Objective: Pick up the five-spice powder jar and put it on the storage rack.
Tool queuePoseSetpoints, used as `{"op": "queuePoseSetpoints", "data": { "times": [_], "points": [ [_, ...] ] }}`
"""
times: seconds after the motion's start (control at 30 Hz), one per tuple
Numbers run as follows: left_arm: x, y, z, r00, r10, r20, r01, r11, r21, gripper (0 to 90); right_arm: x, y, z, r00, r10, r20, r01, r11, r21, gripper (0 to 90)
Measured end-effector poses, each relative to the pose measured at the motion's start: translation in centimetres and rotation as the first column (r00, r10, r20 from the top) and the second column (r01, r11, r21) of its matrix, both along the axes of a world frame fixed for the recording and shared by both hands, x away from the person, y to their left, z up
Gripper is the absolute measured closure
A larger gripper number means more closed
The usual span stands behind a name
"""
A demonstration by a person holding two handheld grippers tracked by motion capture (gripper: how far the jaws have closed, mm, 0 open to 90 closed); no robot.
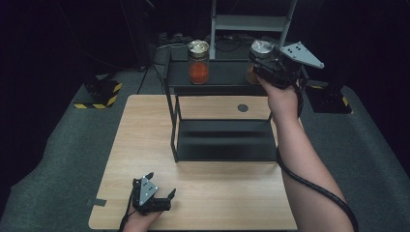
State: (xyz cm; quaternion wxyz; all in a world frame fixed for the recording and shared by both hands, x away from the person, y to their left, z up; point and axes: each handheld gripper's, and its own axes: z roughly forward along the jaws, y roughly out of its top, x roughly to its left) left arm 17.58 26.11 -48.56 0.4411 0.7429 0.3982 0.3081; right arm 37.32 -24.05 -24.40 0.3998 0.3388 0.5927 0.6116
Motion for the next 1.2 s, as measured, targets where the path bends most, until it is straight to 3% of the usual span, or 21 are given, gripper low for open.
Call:
{"op": "queuePoseSetpoints", "data": {
  "times": [0.3, 0.43, 0.7, 1.2],
  "points": [
    [0.0, 0.0, 0.0, 1.0000, 0.001, 0.003, -0.001, 1.0000, -0.001, 0.7, 0.0, 0.1, 0.0, 1.0000, -0.006, -0.004, 0.006, 1.0000, 0.006, 31.3],
    [0.0, 0.0, 0.0, 1.0000, 0.000, 0.003, 0.000, 1.0000, 0.000, 0.7, -0.1, 0.1, 0.0, 0.9999, -0.006, -0.014, 0.007, 0.9992, 0.039, 22.4],
    [0.0, 0.0, 0.0, 1.0000, -0.001, 0.002, 0.001, 1.0000, 0.004, 0.7, -0.8, 0.2, 0.2, 0.9998, -0.011, -0.019, 0.012, 0.9990, 0.044, 0.0],
    [0.0, -0.2, 0.1, 1.0000, -0.002, 0.001, 0.002, 0.9999, 0.014, 0.7, -3.2, -0.3, 0.1, 0.9998, 0.009, -0.019, -0.009, 0.9993, 0.036, 0.0]
  ]
}}
